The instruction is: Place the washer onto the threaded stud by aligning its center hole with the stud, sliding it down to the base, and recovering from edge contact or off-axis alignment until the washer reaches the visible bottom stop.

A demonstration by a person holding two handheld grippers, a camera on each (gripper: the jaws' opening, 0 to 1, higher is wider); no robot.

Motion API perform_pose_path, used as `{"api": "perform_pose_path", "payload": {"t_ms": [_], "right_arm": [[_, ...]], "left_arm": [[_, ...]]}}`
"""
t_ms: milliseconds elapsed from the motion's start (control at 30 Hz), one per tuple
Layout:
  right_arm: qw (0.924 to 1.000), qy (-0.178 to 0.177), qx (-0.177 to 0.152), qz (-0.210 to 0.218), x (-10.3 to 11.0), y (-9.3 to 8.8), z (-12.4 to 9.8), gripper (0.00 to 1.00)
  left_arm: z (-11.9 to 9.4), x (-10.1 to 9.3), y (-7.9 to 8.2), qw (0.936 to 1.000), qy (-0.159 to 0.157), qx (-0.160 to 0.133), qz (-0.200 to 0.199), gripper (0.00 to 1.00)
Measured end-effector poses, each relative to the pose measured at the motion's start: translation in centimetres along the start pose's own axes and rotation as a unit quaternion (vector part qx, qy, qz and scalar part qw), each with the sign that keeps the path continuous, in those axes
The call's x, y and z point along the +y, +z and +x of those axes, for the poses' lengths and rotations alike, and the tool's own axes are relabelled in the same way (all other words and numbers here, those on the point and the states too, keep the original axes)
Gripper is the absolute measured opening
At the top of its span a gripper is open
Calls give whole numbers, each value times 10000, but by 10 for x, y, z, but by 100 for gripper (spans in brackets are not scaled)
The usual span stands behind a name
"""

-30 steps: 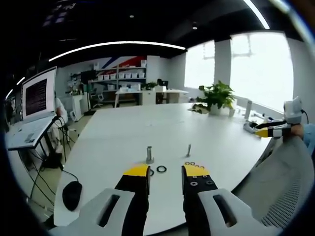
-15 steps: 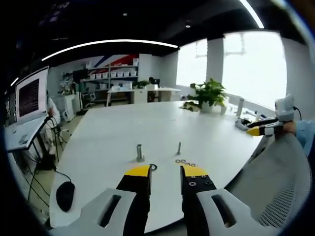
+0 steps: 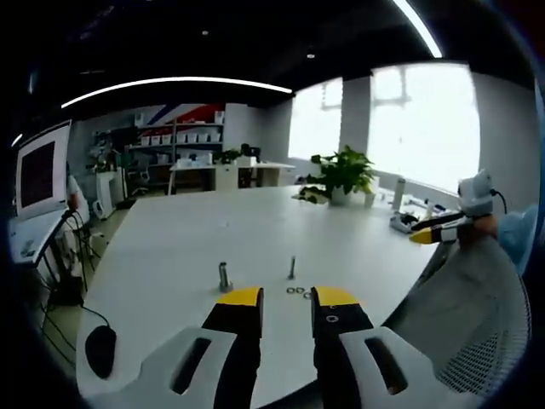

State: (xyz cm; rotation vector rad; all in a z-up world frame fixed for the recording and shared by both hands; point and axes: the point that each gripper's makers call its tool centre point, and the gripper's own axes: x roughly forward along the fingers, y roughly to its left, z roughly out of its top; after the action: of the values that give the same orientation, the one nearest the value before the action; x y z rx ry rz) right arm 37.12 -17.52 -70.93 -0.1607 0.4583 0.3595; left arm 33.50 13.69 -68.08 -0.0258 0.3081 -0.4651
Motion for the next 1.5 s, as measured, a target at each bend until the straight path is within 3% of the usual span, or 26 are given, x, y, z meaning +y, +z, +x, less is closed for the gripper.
{"api": "perform_pose_path", "payload": {"t_ms": [500, 600, 1133, 1500], "right_arm": [[9997, -16, -203, 95, -2, 7, 0, 33], [10000, -22, -65, 39, 1, 4, 2, 33], [10000, 8, -67, 49, 2, 5, 1, 33], [9998, -41, 190, 17, -2, -5, 3, 34]], "left_arm": [[2, 6, 9, 9998, 89, -159, 18, 19], [0, 11, 7, 9997, 110, -121, -163, 19], [9, 16, 4, 9982, -342, 134, -481, 23], [24, 31, 3, 9969, -627, 463, -137, 22]]}}
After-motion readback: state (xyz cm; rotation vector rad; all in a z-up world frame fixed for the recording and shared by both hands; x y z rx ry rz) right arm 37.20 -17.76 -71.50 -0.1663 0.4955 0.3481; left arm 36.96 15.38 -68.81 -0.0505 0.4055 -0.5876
